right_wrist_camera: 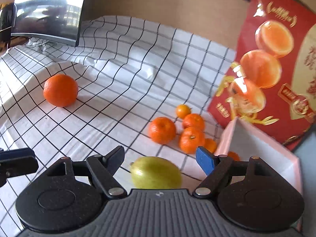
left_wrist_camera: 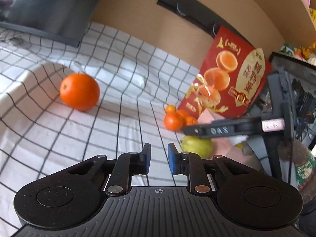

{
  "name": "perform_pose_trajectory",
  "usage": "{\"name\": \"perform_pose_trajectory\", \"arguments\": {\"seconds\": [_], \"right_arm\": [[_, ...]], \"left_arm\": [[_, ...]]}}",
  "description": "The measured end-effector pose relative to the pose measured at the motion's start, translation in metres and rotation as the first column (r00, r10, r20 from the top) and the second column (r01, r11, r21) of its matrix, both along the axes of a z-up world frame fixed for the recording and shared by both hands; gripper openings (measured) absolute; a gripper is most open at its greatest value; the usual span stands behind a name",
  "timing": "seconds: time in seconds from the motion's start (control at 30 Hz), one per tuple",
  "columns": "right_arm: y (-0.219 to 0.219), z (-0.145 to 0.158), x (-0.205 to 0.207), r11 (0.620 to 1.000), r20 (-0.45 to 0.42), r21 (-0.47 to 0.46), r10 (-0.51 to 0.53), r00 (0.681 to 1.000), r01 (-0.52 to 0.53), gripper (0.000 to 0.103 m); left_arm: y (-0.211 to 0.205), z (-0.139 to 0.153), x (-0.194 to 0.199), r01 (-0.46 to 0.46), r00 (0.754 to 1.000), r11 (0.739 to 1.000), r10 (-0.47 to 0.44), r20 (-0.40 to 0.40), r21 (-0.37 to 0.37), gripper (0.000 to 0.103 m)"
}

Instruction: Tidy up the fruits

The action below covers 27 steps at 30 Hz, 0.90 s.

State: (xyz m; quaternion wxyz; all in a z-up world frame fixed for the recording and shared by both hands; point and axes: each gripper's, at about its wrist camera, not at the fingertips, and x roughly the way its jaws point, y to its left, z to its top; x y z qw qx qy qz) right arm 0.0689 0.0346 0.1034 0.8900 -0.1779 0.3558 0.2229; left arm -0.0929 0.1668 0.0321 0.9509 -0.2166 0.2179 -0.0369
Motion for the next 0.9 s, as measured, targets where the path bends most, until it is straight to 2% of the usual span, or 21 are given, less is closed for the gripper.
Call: {"name": "perform_pose_trajectory", "arguments": {"seconds": [0.1,0.17,0.3,0.47,0.6,0.77,0.9], "right_arm": [[0.005,-0.010,0.005,1.000,-0.039,0.011,0.008,0.999,-0.007,0.067],[0.005,-0.016,0.001,1.000,-0.028,-0.001,0.013,1.000,-0.013,0.066],[-0.004,-0.020,-0.021,0.999,0.009,-0.025,0.036,0.999,-0.036,0.067],[-0.036,-0.013,-0.063,0.992,-0.052,0.045,0.120,0.991,-0.118,0.066],[-0.056,-0.017,-0.087,0.990,-0.033,0.075,0.118,0.992,-0.115,0.069],[-0.069,-0.036,-0.085,0.989,-0.035,0.102,0.110,0.993,-0.105,0.071],[-0.071,-0.048,-0.080,0.985,-0.004,0.136,0.109,0.994,-0.107,0.073]], "left_arm": [[-0.008,-0.008,-0.002,0.030,1.000,0.999,-0.030,0.006,-0.019,0.023],[-0.014,-0.013,0.001,0.056,0.998,0.998,-0.056,0.005,-0.033,0.023],[-0.020,-0.021,0.007,0.052,0.999,0.998,-0.053,-0.012,-0.034,0.023],[-0.019,-0.015,0.008,0.023,0.998,1.000,-0.022,0.067,-0.016,0.023],[-0.015,-0.010,0.008,0.025,0.995,0.999,-0.022,0.094,-0.039,0.023],[-0.004,-0.001,-0.006,0.069,0.995,0.997,-0.068,0.069,-0.020,0.023],[0.008,0.010,-0.024,0.062,0.997,0.997,-0.064,0.045,0.044,0.023]]}}
